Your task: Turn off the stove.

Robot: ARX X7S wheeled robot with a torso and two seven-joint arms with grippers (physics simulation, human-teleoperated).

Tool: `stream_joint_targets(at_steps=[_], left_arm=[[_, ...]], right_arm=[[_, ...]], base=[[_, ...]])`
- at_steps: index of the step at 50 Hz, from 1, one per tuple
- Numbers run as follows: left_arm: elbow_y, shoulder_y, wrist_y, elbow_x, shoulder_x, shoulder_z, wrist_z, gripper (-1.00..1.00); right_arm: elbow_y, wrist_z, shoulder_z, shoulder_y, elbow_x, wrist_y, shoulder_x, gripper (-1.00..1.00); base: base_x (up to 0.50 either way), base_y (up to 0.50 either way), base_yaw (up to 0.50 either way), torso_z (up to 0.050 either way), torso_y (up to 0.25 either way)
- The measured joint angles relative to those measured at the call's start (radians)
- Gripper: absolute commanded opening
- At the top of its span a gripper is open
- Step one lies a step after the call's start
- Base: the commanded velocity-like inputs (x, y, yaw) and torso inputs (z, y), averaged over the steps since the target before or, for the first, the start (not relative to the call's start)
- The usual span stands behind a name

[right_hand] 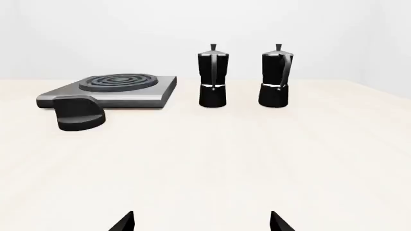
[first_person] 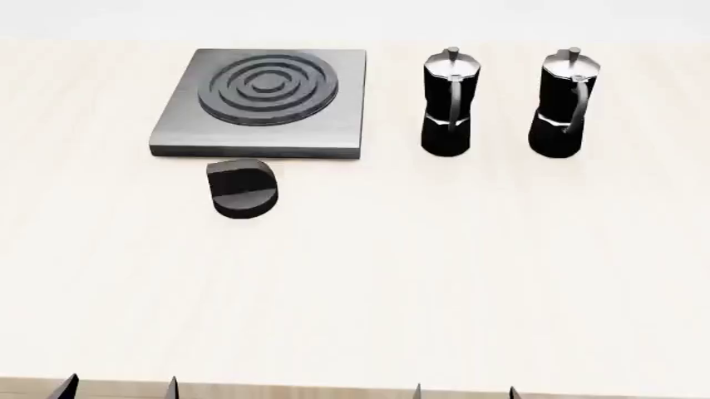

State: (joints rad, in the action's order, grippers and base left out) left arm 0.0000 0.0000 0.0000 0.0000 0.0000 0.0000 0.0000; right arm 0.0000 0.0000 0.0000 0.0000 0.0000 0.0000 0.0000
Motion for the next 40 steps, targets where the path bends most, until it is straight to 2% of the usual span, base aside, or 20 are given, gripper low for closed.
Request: stream_joint_targets(at_steps=[40], left_arm=[[0.047,0.019,0.018,-0.075,-0.075,0.085,-0.082,1.0]], right_arm=[[-0.063,0.108,-0.092,-0.01,0.035,0.011,0.074,1.0]], base=[[0.0,0.0,0.0,0.0,0.0]])
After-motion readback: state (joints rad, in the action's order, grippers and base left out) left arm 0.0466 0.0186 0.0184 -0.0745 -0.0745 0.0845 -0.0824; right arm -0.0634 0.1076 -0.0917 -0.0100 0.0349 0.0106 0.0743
